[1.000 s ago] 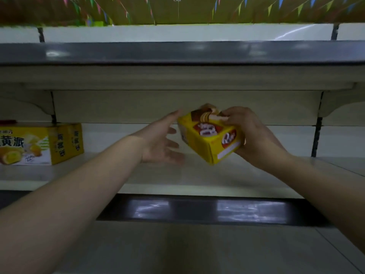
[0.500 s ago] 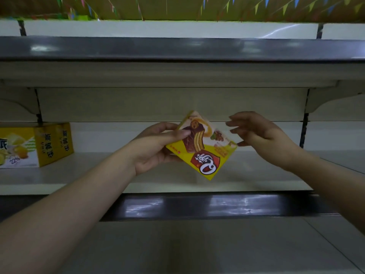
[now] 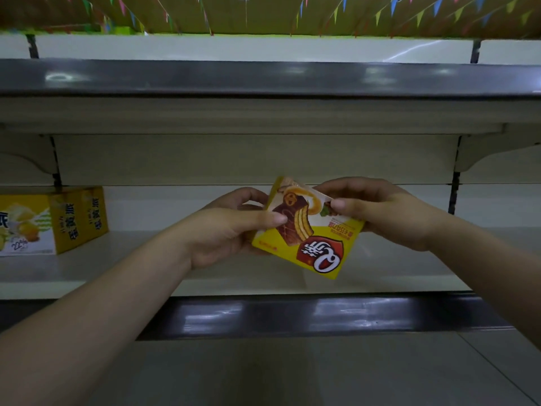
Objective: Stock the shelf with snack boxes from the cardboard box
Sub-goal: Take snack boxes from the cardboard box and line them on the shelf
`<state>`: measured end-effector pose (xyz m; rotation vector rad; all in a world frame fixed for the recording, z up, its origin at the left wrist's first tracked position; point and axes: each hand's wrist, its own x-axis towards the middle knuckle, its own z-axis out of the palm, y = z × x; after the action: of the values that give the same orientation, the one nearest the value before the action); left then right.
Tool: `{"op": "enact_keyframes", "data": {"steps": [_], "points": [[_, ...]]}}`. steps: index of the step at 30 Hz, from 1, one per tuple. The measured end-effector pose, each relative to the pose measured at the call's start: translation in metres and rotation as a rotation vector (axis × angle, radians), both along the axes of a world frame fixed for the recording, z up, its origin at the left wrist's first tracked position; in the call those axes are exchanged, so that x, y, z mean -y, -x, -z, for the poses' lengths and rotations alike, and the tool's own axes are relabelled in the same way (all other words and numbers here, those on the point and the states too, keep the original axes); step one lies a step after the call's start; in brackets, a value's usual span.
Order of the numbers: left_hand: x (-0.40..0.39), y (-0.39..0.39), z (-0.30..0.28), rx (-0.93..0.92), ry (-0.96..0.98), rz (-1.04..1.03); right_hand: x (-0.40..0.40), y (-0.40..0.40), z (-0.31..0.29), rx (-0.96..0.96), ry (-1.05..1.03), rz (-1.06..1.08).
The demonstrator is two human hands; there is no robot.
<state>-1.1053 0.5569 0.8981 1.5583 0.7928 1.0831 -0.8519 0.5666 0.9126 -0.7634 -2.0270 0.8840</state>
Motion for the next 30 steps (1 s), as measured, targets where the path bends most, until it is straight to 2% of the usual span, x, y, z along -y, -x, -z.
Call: {"op": "enact_keyframes", "data": {"steps": [3,7,9,12,15,18,20,22,24,28,30], "points": [[0.003,0.001,0.001,-0.082,-0.068,-0.024,0.001,-0.003,-0.006,0.008,-0.014,0.004],[0.004,-0.009,-0.009,-0.025,-0.175,-0.143,0.008,0.002,-0.01,0.296,-0.026,0.093],[0.003,-0.016,-0.019,-0.116,-0.303,-0.231,0.012,0.009,-0.01,0.34,-0.02,0.111],[0.006,-0.03,-0.033,-0.459,-0.546,-0.288,0.014,0.015,-0.008,0.193,-0.038,0.133],[0.008,-0.042,-0.035,-0.555,-0.626,-0.307,0.015,0.014,-0.006,0.176,-0.016,0.158],[-0.001,-0.039,-0.028,-0.534,-0.511,-0.354,0.007,0.0,0.004,-0.077,0.136,0.167],[-0.013,-0.034,-0.022,-0.613,-0.335,-0.334,-0.002,-0.009,0.012,-0.352,0.327,0.169],[-0.032,-0.034,-0.013,-0.597,-0.164,-0.247,-0.017,-0.014,0.018,-0.456,0.432,0.195],[-0.051,-0.041,-0.008,-0.573,-0.097,-0.237,-0.032,-0.018,0.022,-0.287,0.43,0.264],[-0.08,-0.066,-0.007,-0.755,-0.157,-0.33,-0.064,-0.025,0.027,0.273,0.318,0.484],[-0.094,-0.076,-0.006,-0.857,-0.201,-0.382,-0.077,-0.023,0.027,0.358,0.264,0.531]]}}
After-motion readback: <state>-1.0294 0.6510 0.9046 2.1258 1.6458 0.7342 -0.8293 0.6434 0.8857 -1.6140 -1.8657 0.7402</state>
